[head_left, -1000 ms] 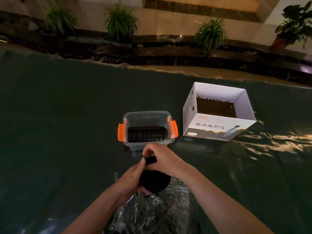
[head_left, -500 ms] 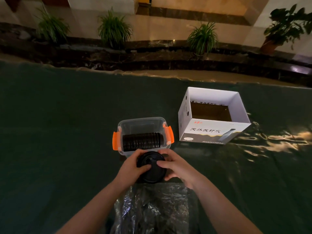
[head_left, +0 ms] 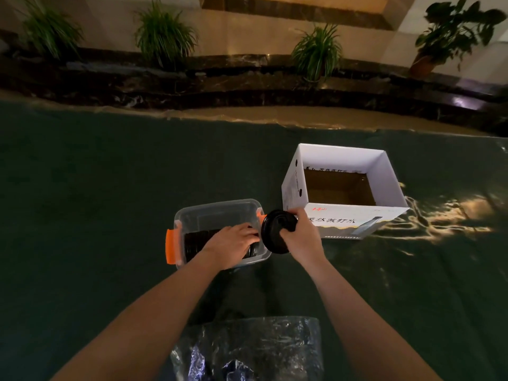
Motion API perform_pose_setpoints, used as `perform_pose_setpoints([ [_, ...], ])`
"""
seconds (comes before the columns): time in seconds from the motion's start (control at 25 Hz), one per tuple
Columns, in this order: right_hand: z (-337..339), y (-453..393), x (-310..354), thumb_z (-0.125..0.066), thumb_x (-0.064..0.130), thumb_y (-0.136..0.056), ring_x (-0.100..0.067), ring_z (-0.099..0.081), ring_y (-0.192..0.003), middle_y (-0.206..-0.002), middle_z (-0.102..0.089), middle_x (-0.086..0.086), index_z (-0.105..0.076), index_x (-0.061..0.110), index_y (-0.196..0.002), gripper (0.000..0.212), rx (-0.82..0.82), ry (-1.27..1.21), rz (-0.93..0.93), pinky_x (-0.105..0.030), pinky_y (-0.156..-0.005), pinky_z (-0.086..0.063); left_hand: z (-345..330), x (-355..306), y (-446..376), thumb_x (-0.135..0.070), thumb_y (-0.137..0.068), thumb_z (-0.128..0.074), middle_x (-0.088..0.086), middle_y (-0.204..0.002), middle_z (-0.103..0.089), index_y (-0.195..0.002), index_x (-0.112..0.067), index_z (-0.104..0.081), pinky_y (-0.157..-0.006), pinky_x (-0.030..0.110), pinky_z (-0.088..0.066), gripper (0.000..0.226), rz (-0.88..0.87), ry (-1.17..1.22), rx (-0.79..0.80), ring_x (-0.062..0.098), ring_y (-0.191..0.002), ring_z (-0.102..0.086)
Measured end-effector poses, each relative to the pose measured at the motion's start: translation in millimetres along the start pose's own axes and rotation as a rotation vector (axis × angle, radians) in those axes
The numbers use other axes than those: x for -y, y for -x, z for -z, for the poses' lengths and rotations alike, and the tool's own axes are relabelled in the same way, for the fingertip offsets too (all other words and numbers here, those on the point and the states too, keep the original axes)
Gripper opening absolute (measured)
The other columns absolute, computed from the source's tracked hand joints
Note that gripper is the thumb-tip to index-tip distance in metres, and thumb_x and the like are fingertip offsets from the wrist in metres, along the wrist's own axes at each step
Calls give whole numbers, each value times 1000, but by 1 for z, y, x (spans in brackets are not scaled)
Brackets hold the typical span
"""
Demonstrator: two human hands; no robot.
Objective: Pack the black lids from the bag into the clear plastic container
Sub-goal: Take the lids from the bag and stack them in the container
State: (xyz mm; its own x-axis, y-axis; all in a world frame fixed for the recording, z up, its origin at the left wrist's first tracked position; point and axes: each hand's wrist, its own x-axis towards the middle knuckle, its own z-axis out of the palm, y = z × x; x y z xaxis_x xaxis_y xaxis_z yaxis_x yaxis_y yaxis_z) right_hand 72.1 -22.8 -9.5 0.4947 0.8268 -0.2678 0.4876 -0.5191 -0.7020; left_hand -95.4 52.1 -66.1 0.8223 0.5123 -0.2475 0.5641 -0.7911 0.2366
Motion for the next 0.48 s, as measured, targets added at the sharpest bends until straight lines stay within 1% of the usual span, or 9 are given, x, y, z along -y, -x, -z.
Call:
perform_pose_setpoints([
  [0.08,-10,-8,1,-63,8,-86,-27,-60,-112,-122,-62,-8,-48,14,-125,43,-34,37,22,-35,-89,-52,-4,7,-8,-27,-99,-46,-5,-155,-33,-145,-28,-35,-115,41,-29,48,-25,-35,8,16,-142,-28],
  [0.16,-20,-14,8,-62,9,-87,-27,-61,-109,-121,-60,-8,-47,17,-125,42,-40,63,55,-36,-89,-54,-6,13,-10,-31,-97,-49,-4,-153,-35,-145,-28,-34,-113,42,-32,50,-26,-15,0,18,-139,-34],
  [0.24,-31,-18,15,-62,12,-88,-26,-62,-106,-123,-57,-6,-46,24,-125,42,-36,148,151,-37,-87,-56,-10,22,-7,-34,-95,-52,-3,-151,-38,-143,-29,-35,-113,42,-32,52,15,53,-22,19,-137,-37],
  [0.32,-42,-18,22,-63,17,-88,-25,-63,-100,-124,-53,-6,-45,31,-125,43,-51,288,270,-35,-81,-56,-17,28,-2,-35,-93,-55,-3,-151,-39,-142,-31,-35,-115,43,-28,53,83,119,-37,19,-138,-36],
  [0.4,-54,-18,27,-65,22,-87,-24,-64,-94,-121,-51,-6,-45,34,-122,42,-85,401,344,-36,-76,-57,-23,33,3,-34,-90,-60,-5,-147,-44,-136,-35,-41,-116,43,-26,50,134,175,-77,17,-137,-38],
  [0.48,-66,-20,28,-67,24,-86,-23,-63,-90,-119,-50,-7,-47,32,-121,41,-101,487,356,-37,-73,-57,-25,35,6,-30,-87,-65,-8,-140,-51,-124,-37,-49,-115,41,-28,42,163,262,-126,13,-132,-44],
])
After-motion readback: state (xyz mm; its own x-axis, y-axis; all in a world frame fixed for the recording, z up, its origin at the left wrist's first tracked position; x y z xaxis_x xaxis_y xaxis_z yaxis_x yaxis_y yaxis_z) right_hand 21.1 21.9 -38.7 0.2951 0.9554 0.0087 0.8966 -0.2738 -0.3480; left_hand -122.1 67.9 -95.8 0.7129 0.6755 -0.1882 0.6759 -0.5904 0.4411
